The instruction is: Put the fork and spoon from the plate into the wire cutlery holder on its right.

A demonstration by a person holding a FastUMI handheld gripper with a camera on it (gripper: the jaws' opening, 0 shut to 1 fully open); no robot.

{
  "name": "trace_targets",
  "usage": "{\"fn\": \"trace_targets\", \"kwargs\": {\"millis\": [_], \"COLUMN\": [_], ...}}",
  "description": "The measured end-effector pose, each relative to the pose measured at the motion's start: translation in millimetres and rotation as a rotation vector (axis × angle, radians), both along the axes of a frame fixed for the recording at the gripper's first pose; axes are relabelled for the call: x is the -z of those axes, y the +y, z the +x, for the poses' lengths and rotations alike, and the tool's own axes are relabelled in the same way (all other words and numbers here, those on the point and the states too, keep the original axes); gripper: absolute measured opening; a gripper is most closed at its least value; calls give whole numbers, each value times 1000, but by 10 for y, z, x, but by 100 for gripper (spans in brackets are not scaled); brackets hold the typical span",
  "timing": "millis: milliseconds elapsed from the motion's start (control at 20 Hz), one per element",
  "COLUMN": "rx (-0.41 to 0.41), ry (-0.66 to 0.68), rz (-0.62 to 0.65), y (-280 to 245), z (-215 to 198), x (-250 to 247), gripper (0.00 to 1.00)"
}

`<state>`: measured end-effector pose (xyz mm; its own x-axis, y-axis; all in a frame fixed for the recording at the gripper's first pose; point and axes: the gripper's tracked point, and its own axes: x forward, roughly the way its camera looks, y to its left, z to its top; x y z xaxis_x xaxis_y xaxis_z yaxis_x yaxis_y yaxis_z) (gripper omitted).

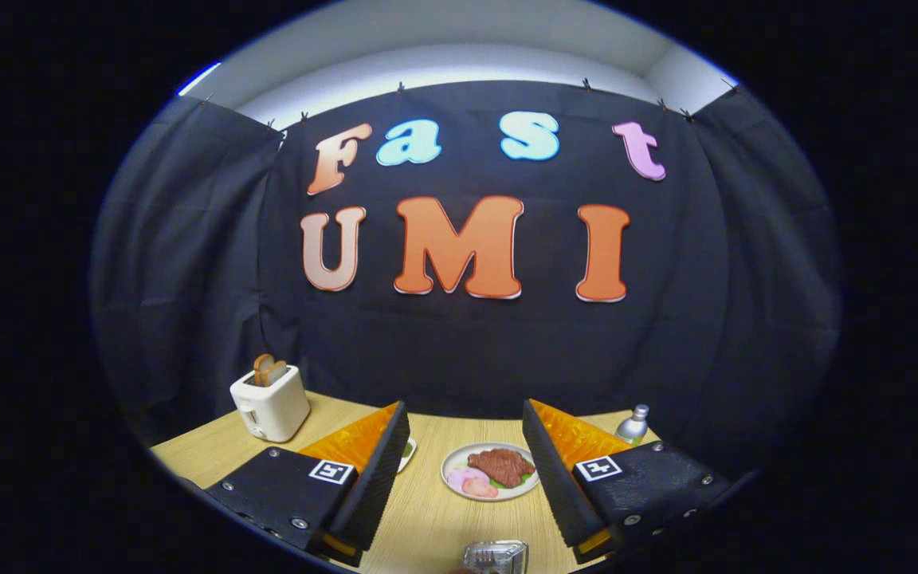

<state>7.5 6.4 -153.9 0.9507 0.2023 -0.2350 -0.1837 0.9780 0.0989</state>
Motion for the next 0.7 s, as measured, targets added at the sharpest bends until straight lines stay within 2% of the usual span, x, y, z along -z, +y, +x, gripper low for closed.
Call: {"fn": "trace_targets", "kwargs": {"millis": [250,550,700], "rx": [36,-87,-152], "ry": [-22,30,132], "rz": [60,41,10], "y": [606,1615,2024], "z": [-72,-211,-279], "x": [-187,-133,148], "gripper": [86,86,86]}}
